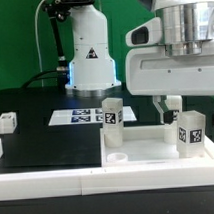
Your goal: Assemble square table
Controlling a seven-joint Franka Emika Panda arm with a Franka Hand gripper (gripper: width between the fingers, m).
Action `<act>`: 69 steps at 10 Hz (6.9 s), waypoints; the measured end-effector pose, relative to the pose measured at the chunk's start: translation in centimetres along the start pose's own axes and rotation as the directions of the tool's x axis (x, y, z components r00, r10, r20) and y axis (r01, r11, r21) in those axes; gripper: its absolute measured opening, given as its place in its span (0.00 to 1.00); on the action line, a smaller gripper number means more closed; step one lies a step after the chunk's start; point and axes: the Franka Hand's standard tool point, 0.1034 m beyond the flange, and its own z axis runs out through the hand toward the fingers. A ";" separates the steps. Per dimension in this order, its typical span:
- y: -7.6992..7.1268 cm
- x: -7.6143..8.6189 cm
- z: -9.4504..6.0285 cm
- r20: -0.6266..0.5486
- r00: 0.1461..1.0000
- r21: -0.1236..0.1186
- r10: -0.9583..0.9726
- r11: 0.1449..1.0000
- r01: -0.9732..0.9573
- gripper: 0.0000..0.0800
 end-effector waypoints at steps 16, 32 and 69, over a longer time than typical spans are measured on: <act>0.0 -0.1 0.1 0.003 0.763 -0.032 -0.646 0.763 0.646 0.36; 2.0 -0.3 -1.3 -0.028 0.988 -0.036 -0.154 0.988 0.153 0.81; 40.0 4.6 -2.3 0.089 0.839 -0.147 -0.536 0.826 0.544 0.81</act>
Offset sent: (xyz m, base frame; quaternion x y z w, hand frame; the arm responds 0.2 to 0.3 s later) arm -0.0059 0.0148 -0.0049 0.0330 -0.0298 -0.2433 0.9689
